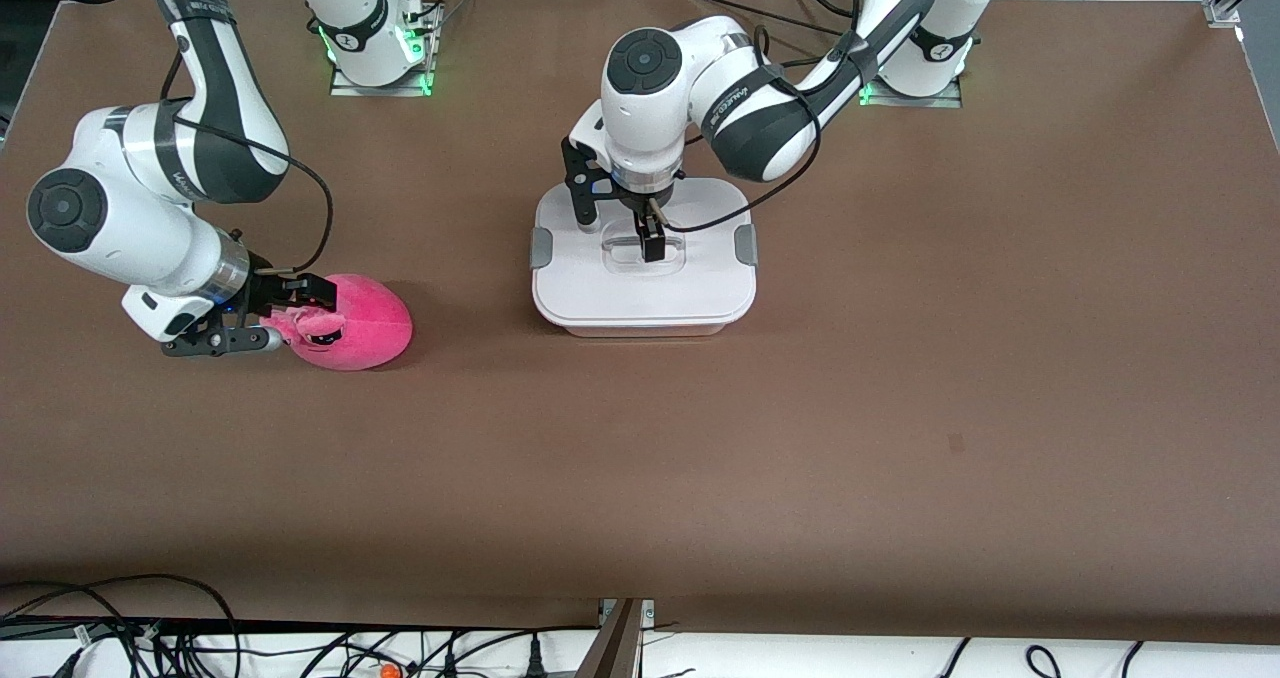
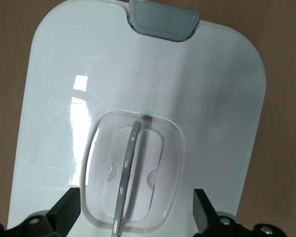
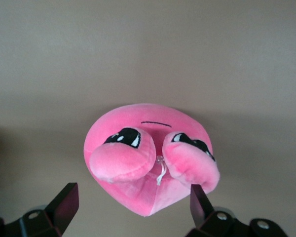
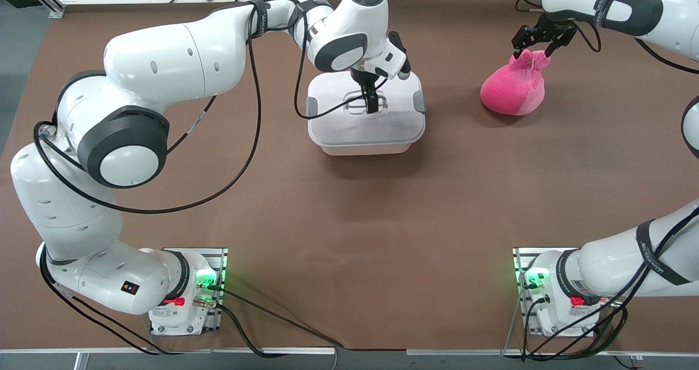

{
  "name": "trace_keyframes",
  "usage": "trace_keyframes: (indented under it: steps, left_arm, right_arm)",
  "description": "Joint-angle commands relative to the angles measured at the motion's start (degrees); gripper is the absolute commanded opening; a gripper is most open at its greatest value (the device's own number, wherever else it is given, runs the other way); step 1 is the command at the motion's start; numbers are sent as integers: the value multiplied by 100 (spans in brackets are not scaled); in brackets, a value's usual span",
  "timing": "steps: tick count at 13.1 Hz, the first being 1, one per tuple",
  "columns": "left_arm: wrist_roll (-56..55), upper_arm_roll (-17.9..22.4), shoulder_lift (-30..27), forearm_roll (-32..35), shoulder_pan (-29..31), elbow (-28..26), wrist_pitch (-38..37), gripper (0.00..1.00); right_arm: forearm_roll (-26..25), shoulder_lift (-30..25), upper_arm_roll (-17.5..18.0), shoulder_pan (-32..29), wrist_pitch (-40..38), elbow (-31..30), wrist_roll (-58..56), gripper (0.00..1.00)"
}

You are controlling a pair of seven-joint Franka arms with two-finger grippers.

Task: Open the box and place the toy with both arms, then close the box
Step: 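Grasp the lid handle with the left gripper while the right gripper grasps the toy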

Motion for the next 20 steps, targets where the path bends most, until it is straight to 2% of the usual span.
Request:
trace_keyframes:
  steps: [1,3,5,6,7,8,9,12,13,15,17,18,20]
  left_arm:
    - [89,-78,155,237,16,89,41,100]
    - [264,-87,156,228,16,106,41,100]
    - [361,-87,156,228,33,133,32,83]
    - [553,-87,156,220,34,150,32,58]
    - [433,-87,147,150,34,159,32,15]
    - [424,-87,138,184,42,151,23,13]
    - [432,-87,147,202,34,159,32,0]
    - [362,-96,129,158,60,159,23,0]
    - [362,-96,112,149,69,177,15,0]
    - [362,-105,68,132,95,247,-64,0]
    - [362,-114,41,-69,95,501,-423,0]
    - [388,-114,33,-97,95,667,-625,0]
    - [432,-140,-11,-254,200,914,-1056,0]
  right_arm:
    - [93,-124,49,-63,539,-565,-36,100]
    - [93,-115,49,-63,742,-734,-45,100]
    - [93,-106,49,-63,866,-831,-45,100]
    - [93,-106,49,-63,866,-831,-45,100]
    - [93,-80,49,-63,883,-831,-45,100]
    - [93,-10,49,-63,997,-831,-53,100]
    - [93,112,49,-71,1172,-831,-53,100]
    - [93,394,41,-80,1595,-840,-62,100]
    - [93,403,41,-89,1587,-840,-62,96]
    - [93,395,32,-89,1569,-831,-123,61]
    - [93,404,32,-124,1560,-831,-132,15]
    - [93,395,32,-124,1543,-831,-133,0]
    - [93,395,6,-124,1517,-831,-150,0]
